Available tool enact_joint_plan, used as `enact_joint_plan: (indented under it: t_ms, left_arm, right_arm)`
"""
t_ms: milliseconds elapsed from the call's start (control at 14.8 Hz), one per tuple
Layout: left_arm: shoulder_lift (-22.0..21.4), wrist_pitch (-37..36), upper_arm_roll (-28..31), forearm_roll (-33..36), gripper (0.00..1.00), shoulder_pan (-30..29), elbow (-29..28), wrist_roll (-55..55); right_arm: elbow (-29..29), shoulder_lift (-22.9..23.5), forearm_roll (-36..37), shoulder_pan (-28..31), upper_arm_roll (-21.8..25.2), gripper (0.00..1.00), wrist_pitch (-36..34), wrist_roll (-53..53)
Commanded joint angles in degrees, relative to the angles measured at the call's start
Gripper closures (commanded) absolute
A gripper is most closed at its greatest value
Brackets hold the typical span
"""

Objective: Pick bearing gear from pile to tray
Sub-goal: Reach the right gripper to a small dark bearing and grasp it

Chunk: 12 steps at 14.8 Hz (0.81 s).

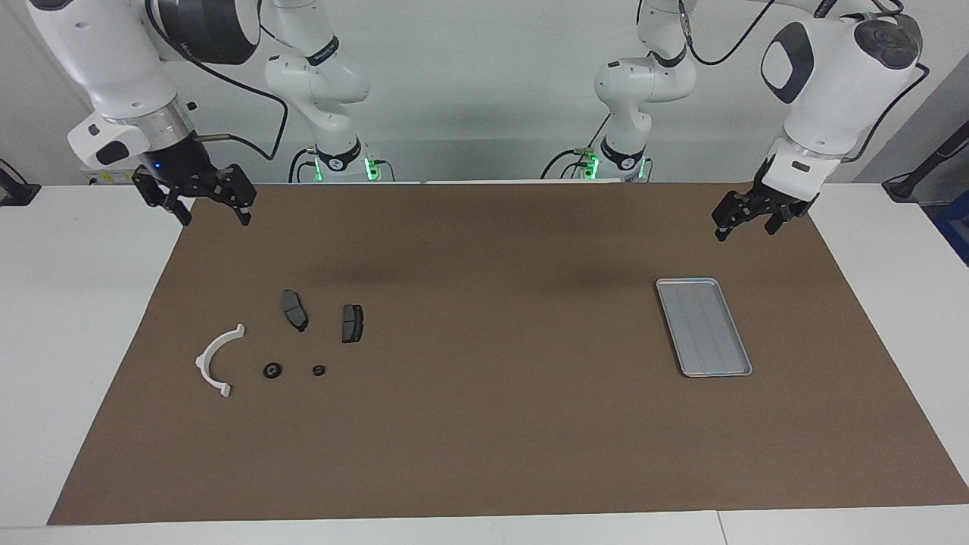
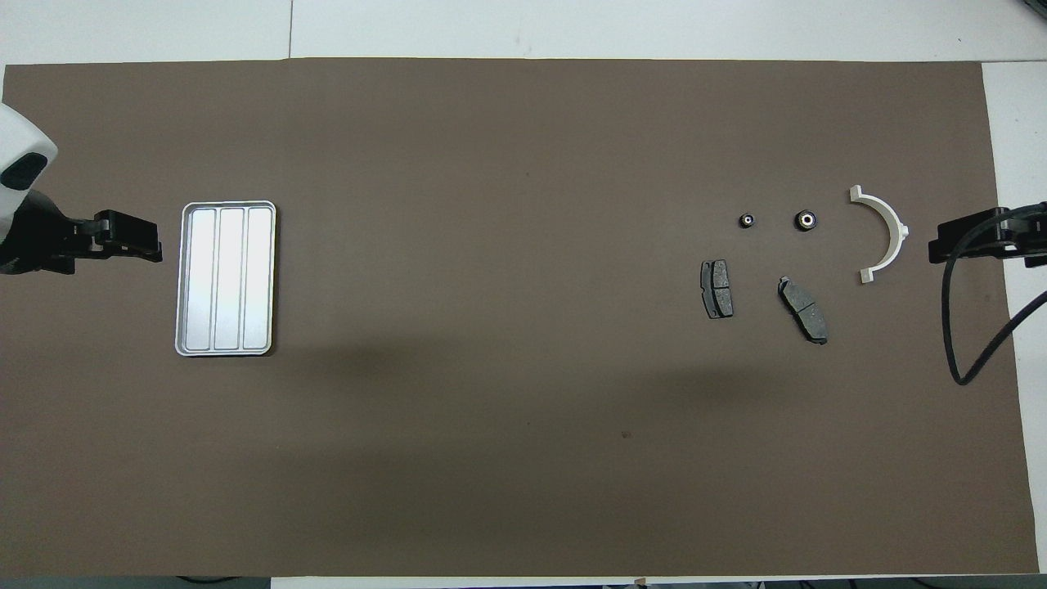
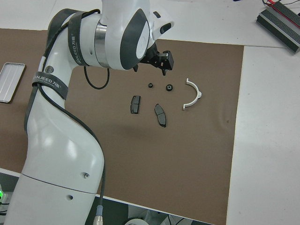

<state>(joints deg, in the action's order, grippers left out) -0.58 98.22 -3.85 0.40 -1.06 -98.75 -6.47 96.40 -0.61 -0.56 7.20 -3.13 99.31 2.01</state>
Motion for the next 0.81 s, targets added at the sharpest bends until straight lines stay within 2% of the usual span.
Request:
enact_joint_plan:
  t_ms: [0, 539, 741]
  left_arm:
    - [-1.61, 0.13, 0.07, 0.57, 0.00, 0.09, -1.70, 0.23]
    - [-1.61, 0.13, 0.16, 0.57, 0.00, 0.09, -1.71, 0.23]
    - [-1.61, 0.04, 0.07, 0.57, 0.00, 0.09, -1.70, 0.23]
  right_arm:
    - [3.62, 2.88, -0.32, 2.46, -0.47, 0.00, 6.58, 2.99]
    - [3.53, 20.11, 0.29, 3.08, -0.56, 0.00, 25.38, 5.11]
    - [3.36, 23.72, 0.29, 2.03, -0.56, 0.00, 30.14, 4.84]
